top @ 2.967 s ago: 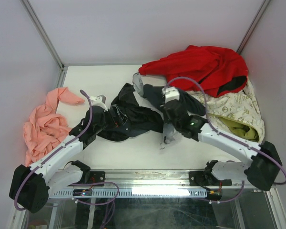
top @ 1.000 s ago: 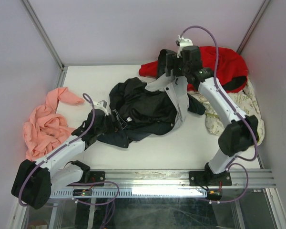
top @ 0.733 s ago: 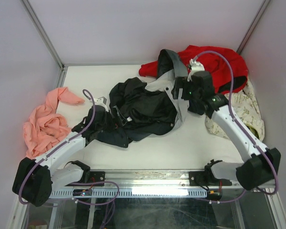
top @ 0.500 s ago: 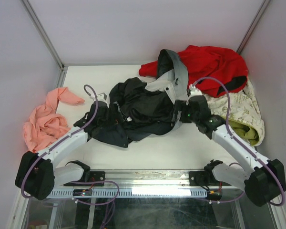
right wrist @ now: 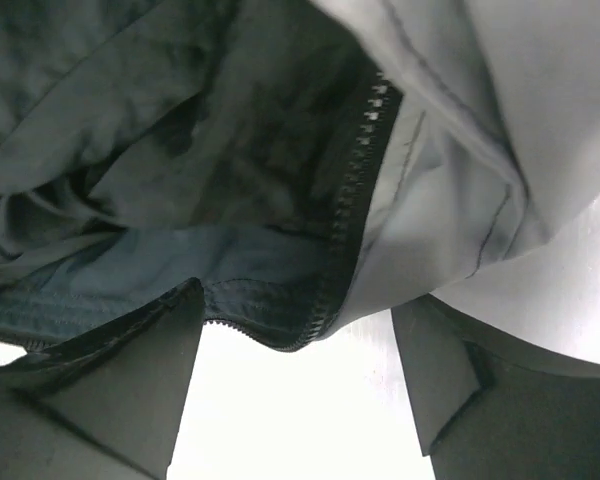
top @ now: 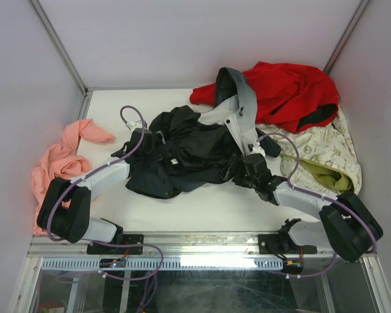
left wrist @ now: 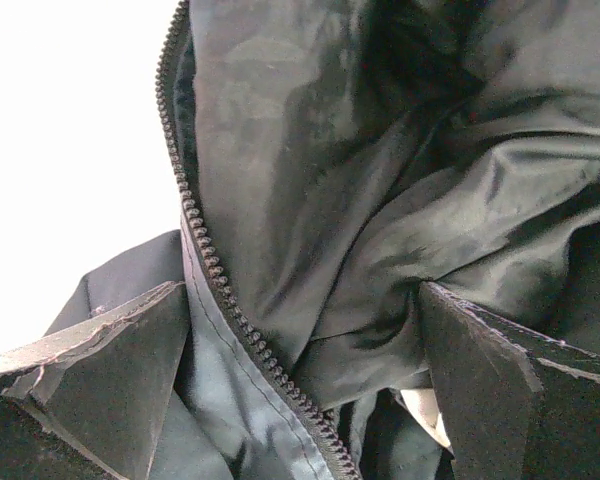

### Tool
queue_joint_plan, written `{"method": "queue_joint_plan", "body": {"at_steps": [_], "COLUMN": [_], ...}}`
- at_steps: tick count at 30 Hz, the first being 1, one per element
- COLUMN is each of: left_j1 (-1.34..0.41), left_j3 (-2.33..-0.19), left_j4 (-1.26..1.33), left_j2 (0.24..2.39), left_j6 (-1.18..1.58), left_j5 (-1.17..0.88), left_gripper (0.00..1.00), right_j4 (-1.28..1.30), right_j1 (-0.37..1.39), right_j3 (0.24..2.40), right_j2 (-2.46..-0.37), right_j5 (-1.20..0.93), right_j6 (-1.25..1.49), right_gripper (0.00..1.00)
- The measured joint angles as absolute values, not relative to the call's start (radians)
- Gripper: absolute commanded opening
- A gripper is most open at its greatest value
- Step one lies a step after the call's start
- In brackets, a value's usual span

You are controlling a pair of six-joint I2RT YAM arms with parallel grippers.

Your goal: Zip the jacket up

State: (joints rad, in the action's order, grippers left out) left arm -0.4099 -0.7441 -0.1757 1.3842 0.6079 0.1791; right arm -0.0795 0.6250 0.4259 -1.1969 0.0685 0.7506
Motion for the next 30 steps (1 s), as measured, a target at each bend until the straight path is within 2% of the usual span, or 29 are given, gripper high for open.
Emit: {"method": "queue_joint_plan", "body": {"at_steps": [6, 8, 15, 19, 26, 30], "left_j1": [-0.381, -0.379, -0.378, -0.377, -0.337, -0.315], "left_j3": [-0.744, -0.744, -0.737, -0.737, -0.737, -0.737], "left_j4": [-0.153, -0.15, -0.138, -0.13, -0.121, -0.115], "left_j2": [1.41, 1.41, 1.41, 1.412, 1.419, 1.418], "left_j6": [0.605, 0.602, 0.592, 0.59, 0.591, 0.593], "left_j5": [0.179, 0.179, 0.179, 0.177, 0.142, 0.117], "left_gripper": [0.97, 0.95, 0.88, 0.87, 0.91, 0.97], "right_j4": [-0.094, -0.049, 0.128, 0.226, 0.333, 0.378], "right_j1": [0.626, 0.624, 0.542, 0.481, 0.342, 0.253], "right_j3": [0.442, 0.471, 0.596, 0.703, 0.868, 0.965], "right_j2": [-1.267, -1.266, -1.126, -1.053, -1.014, -1.026], "right_j5": [0.158, 0.202, 0.337, 0.408, 0.469, 0.463], "right_j6": [0.741, 0.714, 0.578, 0.477, 0.334, 0.284], "right_gripper": [0.1, 0.0, 0.0, 0.0, 0.0, 0.0]}}
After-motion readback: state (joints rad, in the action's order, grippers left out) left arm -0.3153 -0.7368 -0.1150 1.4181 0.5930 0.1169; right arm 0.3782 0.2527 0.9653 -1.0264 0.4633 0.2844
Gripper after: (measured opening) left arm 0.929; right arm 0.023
